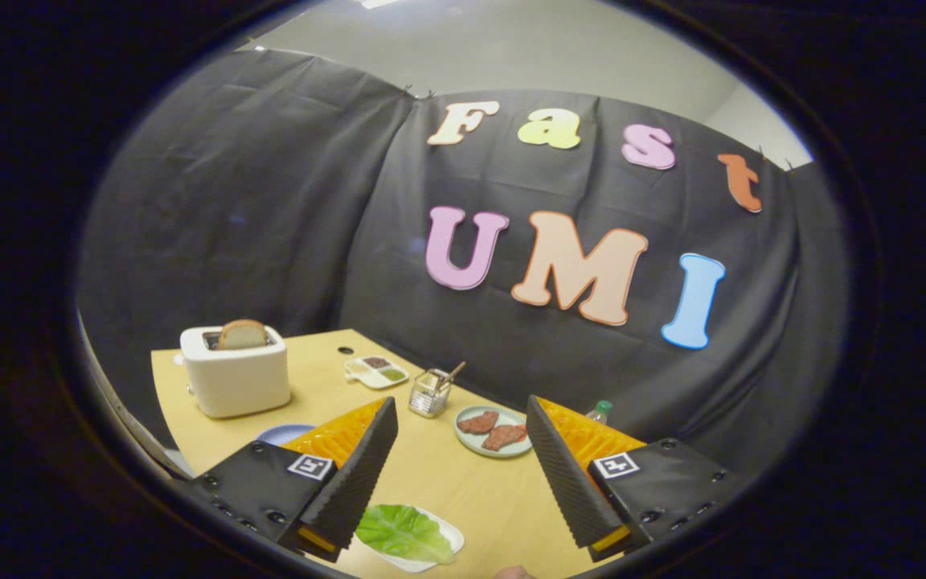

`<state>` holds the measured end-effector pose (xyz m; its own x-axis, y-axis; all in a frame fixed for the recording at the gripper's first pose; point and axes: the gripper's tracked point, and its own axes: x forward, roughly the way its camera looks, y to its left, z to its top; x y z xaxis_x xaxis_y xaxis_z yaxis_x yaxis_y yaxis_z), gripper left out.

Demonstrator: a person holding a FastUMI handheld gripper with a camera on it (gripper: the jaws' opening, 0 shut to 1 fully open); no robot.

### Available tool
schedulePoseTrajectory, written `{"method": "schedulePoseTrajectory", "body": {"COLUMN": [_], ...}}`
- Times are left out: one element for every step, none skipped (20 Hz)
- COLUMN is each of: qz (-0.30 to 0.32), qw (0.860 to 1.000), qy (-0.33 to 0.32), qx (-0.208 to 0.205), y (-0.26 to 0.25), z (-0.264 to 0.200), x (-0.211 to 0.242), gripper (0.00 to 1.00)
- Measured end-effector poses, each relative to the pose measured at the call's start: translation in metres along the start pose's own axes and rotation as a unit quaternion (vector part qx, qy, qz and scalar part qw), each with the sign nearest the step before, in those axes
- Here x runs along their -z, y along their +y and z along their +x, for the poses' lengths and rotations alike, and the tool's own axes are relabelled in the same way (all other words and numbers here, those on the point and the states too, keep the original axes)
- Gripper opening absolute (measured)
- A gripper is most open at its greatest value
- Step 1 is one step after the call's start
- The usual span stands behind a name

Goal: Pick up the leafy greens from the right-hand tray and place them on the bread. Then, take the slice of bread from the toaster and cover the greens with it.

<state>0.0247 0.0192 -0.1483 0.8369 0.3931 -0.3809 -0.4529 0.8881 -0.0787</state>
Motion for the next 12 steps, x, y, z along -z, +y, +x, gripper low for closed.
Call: {"method": "schedulePoseTrajectory", "body": {"qz": [-0.005, -0.008, -0.011, -0.014, -0.018, -0.021, -0.026, -0.03, -0.034, -0.035, -0.036, -0.038], "qw": [1.0, 0.999, 0.999, 0.998, 0.997, 0.995, 0.994, 0.993, 0.991, 0.989, 0.987, 0.986], "qy": [0.012, 0.026, 0.04, 0.052, 0.063, 0.072, 0.08, 0.088, 0.097, 0.106, 0.116, 0.124], "qx": [-0.012, -0.023, -0.032, -0.04, -0.05, -0.059, -0.069, -0.078, -0.086, -0.094, -0.102, -0.107], "y": [0.002, 0.005, 0.006, 0.006, 0.007, 0.01, 0.012, 0.014, 0.015, 0.017, 0.019, 0.021], "z": [0.003, 0.008, 0.011, 0.014, 0.017, 0.02, 0.022, 0.025, 0.028, 0.031, 0.033, 0.035], "x": [0.01, 0.021, 0.034, 0.044, 0.052, 0.06, 0.068, 0.075, 0.084, 0.093, 0.103, 0.112], "gripper": [1.0, 0.99, 0.99, 0.99, 0.99, 0.99, 0.98, 0.99, 0.99, 0.99, 0.99, 0.99]}}
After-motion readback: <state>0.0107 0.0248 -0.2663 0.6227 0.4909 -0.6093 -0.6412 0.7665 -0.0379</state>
